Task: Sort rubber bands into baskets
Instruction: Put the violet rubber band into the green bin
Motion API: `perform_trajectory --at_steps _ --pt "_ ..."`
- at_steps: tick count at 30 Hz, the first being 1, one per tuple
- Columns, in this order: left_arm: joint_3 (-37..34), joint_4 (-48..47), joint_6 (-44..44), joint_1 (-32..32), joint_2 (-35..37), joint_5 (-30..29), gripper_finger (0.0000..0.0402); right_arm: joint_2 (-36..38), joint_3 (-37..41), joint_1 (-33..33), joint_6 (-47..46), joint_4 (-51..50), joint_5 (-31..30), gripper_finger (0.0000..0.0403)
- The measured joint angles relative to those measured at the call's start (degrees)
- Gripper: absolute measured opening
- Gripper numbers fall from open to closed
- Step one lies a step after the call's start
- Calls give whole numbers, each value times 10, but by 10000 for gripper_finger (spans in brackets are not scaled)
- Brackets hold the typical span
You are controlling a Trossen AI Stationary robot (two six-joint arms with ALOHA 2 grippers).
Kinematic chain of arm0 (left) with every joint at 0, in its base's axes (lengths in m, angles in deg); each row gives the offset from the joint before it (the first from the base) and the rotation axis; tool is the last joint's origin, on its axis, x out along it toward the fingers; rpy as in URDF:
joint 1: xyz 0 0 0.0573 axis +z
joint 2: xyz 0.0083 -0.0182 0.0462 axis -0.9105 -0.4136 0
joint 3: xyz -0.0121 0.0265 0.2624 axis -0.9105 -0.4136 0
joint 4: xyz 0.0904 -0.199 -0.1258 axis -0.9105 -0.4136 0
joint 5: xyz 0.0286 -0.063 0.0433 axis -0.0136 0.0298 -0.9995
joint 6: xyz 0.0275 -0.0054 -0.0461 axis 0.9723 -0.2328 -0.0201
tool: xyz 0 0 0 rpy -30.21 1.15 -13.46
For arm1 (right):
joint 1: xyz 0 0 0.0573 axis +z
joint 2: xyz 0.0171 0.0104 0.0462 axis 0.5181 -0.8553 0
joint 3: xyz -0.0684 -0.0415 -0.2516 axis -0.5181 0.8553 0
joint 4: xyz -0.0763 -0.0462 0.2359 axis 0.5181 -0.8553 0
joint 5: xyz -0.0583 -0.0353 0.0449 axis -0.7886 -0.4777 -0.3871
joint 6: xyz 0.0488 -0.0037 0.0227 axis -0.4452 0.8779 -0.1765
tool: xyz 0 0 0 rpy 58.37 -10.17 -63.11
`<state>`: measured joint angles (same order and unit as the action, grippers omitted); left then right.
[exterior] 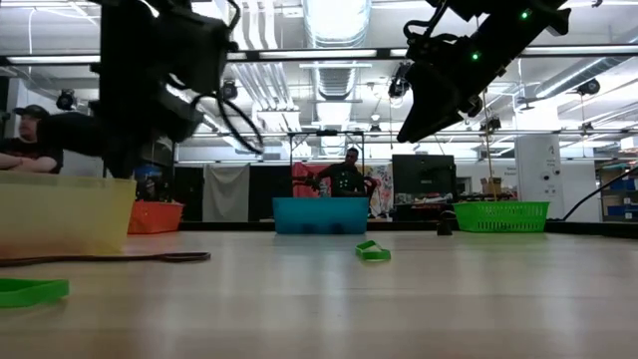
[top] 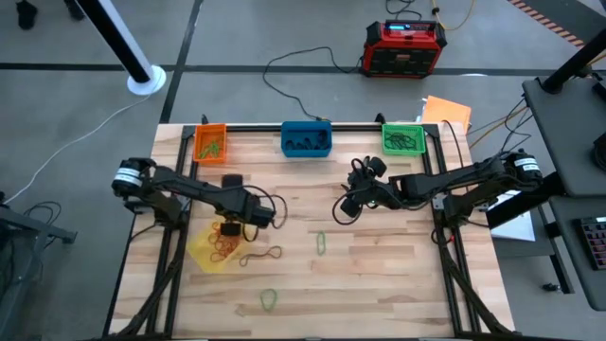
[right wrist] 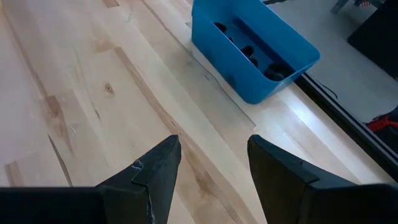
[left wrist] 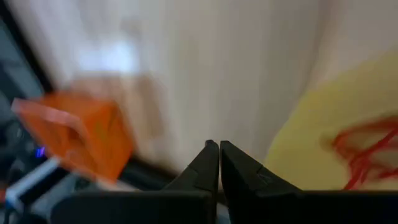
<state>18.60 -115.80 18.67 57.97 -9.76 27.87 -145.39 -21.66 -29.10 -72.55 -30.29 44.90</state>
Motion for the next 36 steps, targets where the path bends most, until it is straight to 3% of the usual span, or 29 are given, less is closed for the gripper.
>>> perform_trajectory --at_steps 3,5,7,11,13,25,32,36 --pt "3 -22 -22 1 39 -12 0 0 0 0 0 0 0 183" --pt "10 13 -11 1 77 6 0 0 0 0 1 0 0 183" --pt "13 101 29 1 114 70 0 0 0 -1 6 2 0 183" --pt "12 277 123 0 156 259 0 0 0 -1 9 6 -1 183" --pt "11 312 143 -2 152 305 0 0 0 -1 9 7 0 183" --pt "23 234 151 -46 -35 265 0 -1 0 0 13 15 0 183" --pt "24 203 110 -44 -43 202 0 0 0 0 13 15 0 183" --pt "24 159 86 -43 -40 196 0 0 -1 0 13 15 0 183"
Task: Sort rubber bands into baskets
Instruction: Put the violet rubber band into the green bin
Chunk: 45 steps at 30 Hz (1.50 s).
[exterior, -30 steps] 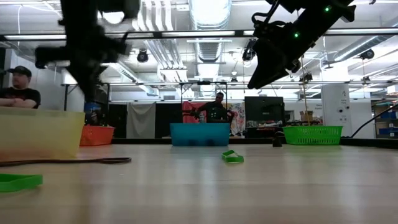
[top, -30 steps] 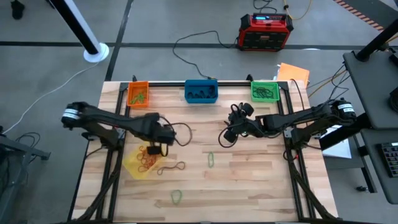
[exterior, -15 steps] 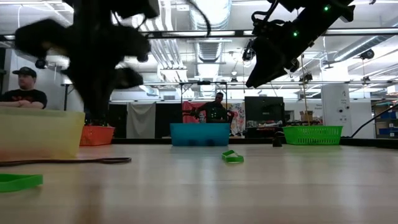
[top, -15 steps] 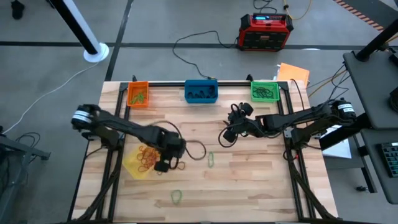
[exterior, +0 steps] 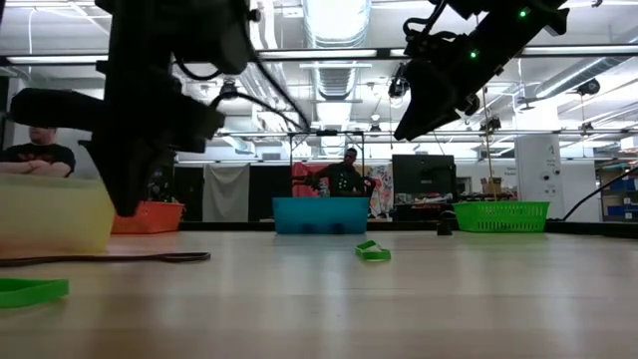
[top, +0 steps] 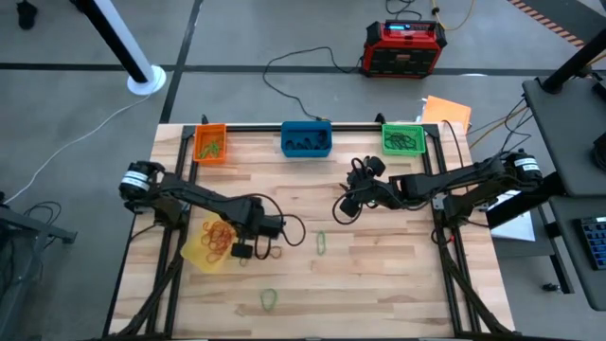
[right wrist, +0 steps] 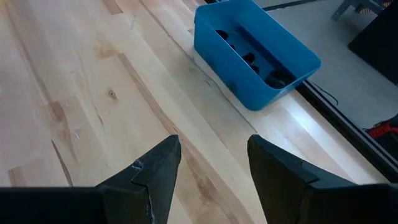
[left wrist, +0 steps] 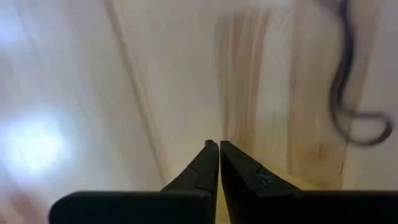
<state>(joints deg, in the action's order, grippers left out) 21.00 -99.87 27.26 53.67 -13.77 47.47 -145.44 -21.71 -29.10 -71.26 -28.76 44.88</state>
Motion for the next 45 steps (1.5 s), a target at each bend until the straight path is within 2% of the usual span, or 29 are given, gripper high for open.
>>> perform_trajectory --at_steps 23,32,34,39,42,45 --pt "-57 -90 -96 0 38 -12 0 0 0 0 0 0 0 183" --pt "-55 -83 -113 1 140 -70 0 0 0 0 0 0 0 183" --pt "-55 -47 -113 -4 176 -70 0 0 0 0 0 0 0 183" --pt "-73 127 -86 -32 252 -69 0 0 0 0 0 1 0 183" --pt "-88 214 -96 -45 263 -69 0 0 0 0 0 1 0 183" --pt "-90 253 -117 -60 248 -69 0 0 0 0 0 1 0 183"
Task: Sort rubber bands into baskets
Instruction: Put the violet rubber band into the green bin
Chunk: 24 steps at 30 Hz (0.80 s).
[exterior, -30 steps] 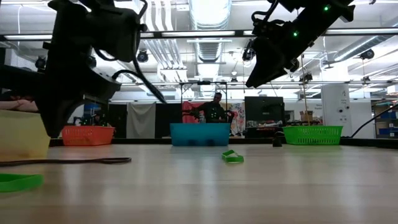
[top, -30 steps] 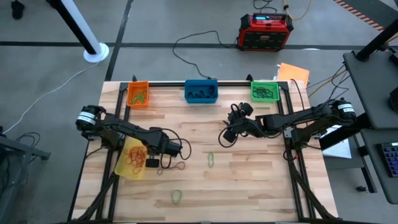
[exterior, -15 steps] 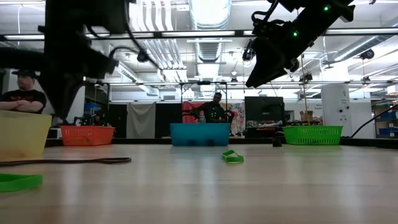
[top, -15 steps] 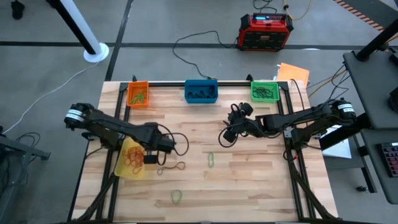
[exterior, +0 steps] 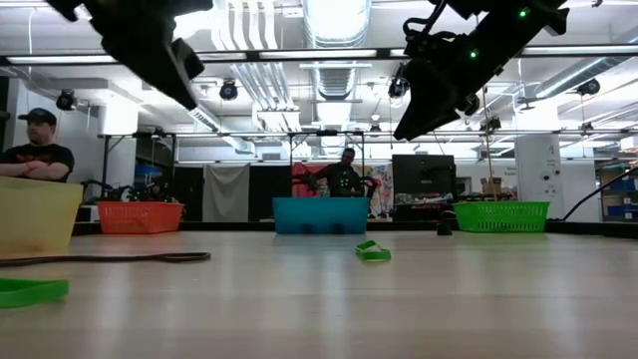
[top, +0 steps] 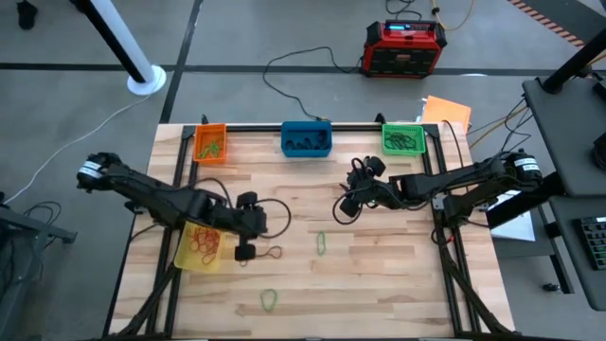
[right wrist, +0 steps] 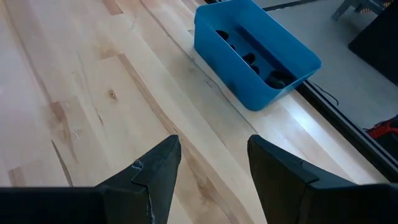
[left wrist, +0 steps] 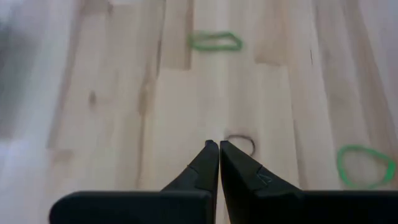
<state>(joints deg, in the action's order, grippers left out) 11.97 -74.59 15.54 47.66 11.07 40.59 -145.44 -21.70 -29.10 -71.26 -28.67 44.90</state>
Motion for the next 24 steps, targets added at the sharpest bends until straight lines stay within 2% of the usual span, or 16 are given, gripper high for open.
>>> perform_trajectory --at_steps 8,13,19,24 --pt "-1 -2 -102 -47 -88 2 0 0 0 0 0 -1 10 183" --pt "-1 -7 -158 -61 -128 25 4 0 0 0 1 -1 15 183" --pt "-1 -32 -207 -65 -165 43 40 0 0 0 1 -1 18 183" --pt "-1 -13 -212 -66 -194 47 85 0 0 0 4 -1 31 183"
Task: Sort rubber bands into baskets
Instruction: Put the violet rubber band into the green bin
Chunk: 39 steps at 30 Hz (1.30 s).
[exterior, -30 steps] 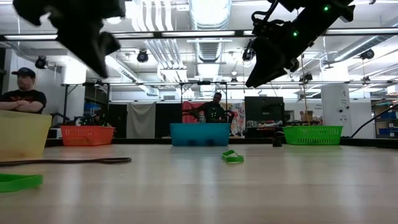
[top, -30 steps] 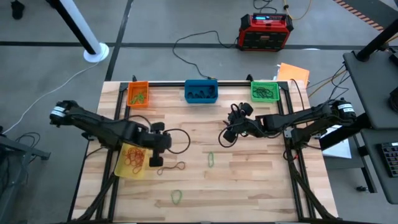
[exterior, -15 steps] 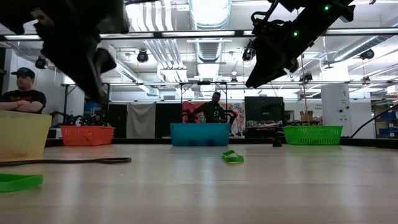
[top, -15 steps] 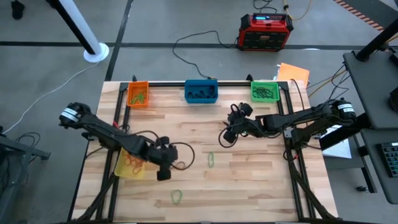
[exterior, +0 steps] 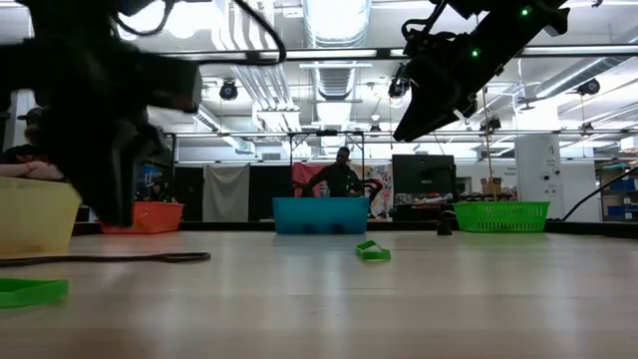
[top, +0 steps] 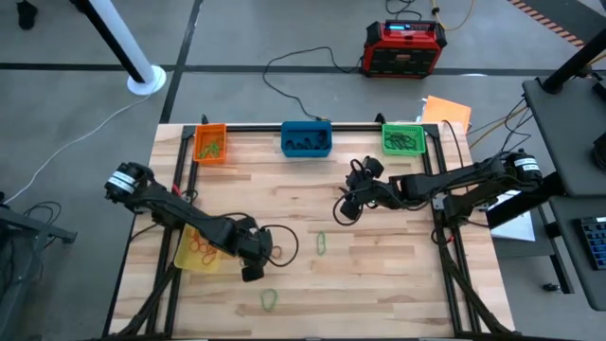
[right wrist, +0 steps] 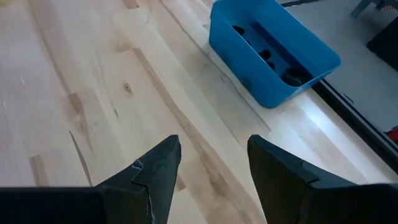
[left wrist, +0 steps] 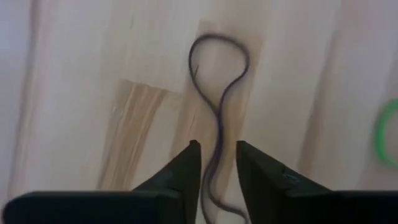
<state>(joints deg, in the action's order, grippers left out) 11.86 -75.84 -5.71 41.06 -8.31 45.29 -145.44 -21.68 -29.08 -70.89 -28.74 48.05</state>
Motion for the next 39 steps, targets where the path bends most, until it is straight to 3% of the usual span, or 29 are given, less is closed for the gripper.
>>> perform_trajectory --at_steps 5,10,14,19,23,30,39 --pt "0 5 0 -3 -38 31 110 0 0 0 7 0 0 183" --pt "2 15 17 -6 -60 29 107 0 0 0 7 0 0 183" --pt "2 16 25 -6 -70 21 83 0 0 0 7 0 0 183" --pt "3 18 32 -7 -92 19 14 0 0 0 7 0 -1 183" --pt "2 19 42 -15 -94 -6 4 0 1 0 8 1 -1 183" --pt "-6 38 125 -24 -23 -93 0 0 16 1 12 56 11 183" --pt "-10 92 185 -22 88 -190 0 -41 47 17 116 284 168 183"
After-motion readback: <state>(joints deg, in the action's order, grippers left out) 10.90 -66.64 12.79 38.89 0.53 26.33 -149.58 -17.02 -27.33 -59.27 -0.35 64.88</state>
